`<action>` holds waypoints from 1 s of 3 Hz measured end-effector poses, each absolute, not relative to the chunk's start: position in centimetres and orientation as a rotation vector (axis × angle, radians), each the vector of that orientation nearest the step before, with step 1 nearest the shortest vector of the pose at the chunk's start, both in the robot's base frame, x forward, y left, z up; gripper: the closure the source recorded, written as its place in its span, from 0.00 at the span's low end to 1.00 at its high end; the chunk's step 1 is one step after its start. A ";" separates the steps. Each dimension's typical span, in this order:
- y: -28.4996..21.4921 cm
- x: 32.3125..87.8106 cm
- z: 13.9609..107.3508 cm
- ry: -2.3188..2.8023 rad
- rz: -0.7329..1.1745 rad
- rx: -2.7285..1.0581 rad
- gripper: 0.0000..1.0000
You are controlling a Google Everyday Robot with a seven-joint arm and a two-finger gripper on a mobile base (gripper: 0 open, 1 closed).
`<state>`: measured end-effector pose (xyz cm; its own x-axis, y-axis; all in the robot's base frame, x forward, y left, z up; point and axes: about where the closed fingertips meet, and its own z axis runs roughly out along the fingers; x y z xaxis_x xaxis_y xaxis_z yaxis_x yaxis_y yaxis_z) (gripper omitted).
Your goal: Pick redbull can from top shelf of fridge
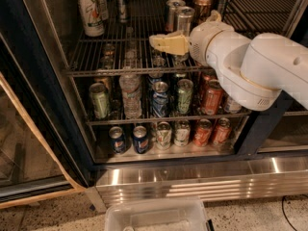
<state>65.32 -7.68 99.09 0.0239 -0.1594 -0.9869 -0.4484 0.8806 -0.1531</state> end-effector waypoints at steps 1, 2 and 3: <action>-7.7 67.5 97.9 1.559 0.238 -0.459 0.00; -7.7 67.9 97.6 1.565 0.241 -0.457 0.00; -7.7 67.9 97.6 1.565 0.241 -0.457 0.19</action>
Offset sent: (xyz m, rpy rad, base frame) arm 0.0182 -0.0042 -0.0104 0.0225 -0.0012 -0.0328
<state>67.90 -7.74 97.60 0.0056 -0.1377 -0.9905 -0.4297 0.8940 -0.1267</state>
